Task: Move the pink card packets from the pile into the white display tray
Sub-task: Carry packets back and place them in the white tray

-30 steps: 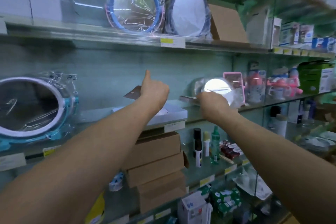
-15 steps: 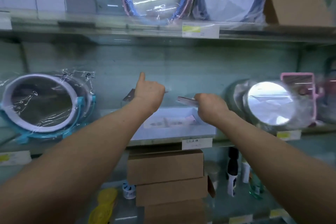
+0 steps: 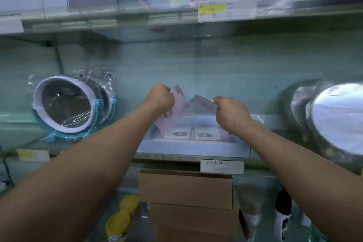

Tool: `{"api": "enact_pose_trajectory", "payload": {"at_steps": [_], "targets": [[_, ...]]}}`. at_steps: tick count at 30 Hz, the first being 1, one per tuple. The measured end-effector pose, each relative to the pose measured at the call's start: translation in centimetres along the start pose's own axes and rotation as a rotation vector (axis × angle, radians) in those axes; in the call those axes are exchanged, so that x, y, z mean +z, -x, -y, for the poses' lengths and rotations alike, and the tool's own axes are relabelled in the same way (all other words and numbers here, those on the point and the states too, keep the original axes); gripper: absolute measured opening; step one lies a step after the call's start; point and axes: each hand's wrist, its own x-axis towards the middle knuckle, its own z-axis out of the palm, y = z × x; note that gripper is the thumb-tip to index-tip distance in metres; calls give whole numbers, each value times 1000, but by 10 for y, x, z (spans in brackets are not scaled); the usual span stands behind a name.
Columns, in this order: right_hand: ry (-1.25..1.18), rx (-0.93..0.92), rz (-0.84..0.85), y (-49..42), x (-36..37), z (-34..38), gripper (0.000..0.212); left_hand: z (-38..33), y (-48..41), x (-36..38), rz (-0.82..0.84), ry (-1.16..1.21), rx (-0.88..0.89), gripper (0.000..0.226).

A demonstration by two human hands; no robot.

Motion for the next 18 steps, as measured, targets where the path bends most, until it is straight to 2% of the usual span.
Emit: {"api": "enact_pose_trajectory", "payload": {"at_steps": [5, 11, 15, 18], "targets": [[-186, 31, -45, -18, 6, 6, 17, 6, -1, 3, 40, 350, -131, 33], [-726, 234, -81, -38, 17, 16, 31, 26, -10, 12, 115, 701, -388, 13], [-922, 286, -88, -39, 33, 21, 27, 36, -11, 27, 197, 852, -494, 22], [-1032, 331, -69, -41, 42, 18, 20, 38, -12, 33, 217, 930, -471, 28]]}}
